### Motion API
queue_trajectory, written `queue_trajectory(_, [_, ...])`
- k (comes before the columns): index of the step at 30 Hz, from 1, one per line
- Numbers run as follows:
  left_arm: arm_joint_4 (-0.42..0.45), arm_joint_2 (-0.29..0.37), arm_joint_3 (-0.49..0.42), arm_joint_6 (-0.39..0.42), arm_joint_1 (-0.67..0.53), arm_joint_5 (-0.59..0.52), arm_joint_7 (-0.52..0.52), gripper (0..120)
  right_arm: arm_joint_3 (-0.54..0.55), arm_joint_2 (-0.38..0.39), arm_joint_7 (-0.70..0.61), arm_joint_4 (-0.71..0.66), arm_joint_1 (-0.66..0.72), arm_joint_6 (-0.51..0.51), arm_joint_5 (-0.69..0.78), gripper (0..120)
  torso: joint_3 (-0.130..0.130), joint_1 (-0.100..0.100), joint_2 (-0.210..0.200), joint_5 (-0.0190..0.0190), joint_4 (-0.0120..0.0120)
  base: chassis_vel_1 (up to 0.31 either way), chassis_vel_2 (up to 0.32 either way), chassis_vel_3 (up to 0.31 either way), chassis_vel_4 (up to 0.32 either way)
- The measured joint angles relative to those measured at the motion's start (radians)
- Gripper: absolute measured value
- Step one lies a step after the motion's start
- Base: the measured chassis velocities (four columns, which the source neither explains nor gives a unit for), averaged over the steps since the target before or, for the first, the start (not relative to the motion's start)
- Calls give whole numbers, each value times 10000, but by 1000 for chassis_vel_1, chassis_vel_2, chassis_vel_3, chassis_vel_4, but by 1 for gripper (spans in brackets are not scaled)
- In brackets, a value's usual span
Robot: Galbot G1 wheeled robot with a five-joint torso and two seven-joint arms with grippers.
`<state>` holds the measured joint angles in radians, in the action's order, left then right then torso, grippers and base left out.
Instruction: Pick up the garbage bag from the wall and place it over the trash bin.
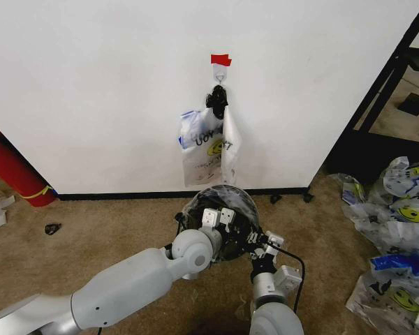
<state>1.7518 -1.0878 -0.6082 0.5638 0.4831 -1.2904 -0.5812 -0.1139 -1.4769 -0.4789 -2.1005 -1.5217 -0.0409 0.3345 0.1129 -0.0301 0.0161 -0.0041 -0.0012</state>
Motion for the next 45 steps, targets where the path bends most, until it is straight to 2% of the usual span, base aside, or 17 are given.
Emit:
queue_trajectory(3, [-169,-78,-312,412,-187,-102,39,0,76,20,-7,25,-7,9,-44,1,0,0,0,1,3,0,0,0,0])
queue_trajectory(6, [-194,-142,-400,459,-212,-147,51,0,87,22,-19,31,-3,9,-59,1,0,0,0,1,5,0,0,0,0])
queue_trajectory(13, [-200,-522,-343,413,-233,-563,-88,0,80,11,-54,50,12,19,-70,1,0,0,0,1,2,0,0,0,0])
queue_trajectory(20, [-275,-677,-261,288,-152,-515,-238,0,80,-18,-69,48,5,26,-63,1,0,0,0,1,2,0,0,0,0])
queue_trajectory(24, [-24,-273,-176,227,-124,105,-244,0,4,-85,24,396,124,119,204,1,1,0,0,0,5,0,0,0,0])
queue_trajectory(28, [482,172,98,418,-226,137,-512,1,-174,-111,28,473,230,140,656,1,0,0,0,0,1,0,0,0,0])
queue_trajectory(33, [1466,1024,450,707,-263,76,-614,22,-394,-74,50,414,372,104,1048,1,0,0,0,-2,4,0,0,0,0])
queue_trajectory(35, [1627,1139,553,717,-225,60,-655,24,-431,-68,55,402,399,102,1136,1,0,0,0,-2,0,0,0,0,0])
queue_trajectory(37, [2229,1568,1098,650,78,6,-705,36,-570,-72,105,349,522,66,1688,1,0,0,0,-2,0,0,0,0,0])
queue_trajectory(38, [2382,1688,1274,604,189,0,-683,37,-612,-77,134,345,567,41,1923,1,0,0,0,-3,0,0,0,0,0])
queue_trajectory(39, [2797,2028,1794,384,535,1,-547,43,-709,-92,205,341,666,-31,2459,1,0,0,0,-1,2,0,0,0,0])
queue_trajectory(40, [3117,2252,2228,208,855,29,-404,47,-780,-104,282,343,748,-96,2900,1,0,-1,0,-2,3,0,0,0,0])
queue_trajectory(41, [3117,2252,2228,208,855,29,-404,47,-780,-104,282,343,748,-96,2900,1,0,-1,0,-2,3,0,0,0,0])
queue_trajectory(43, [3669,2591,3218,-165,1546,254,-9,55,-865,-114,445,382,878,-209,3594,1,0,0,0,-4,0,0,0,0,0])
queue_trajectory(44, [4121,2830,4091,-482,2232,529,363,61,-913,-128,528,437,978,-324,4116,1,-1,0,0,0,2,0,0,0,0])
queue_trajectory(45, [4303,2925,4428,-625,2544,658,502,63,-927,-139,546,466,1029,-393,4347,1,-1,0,0,0,4,0,0,0,0])
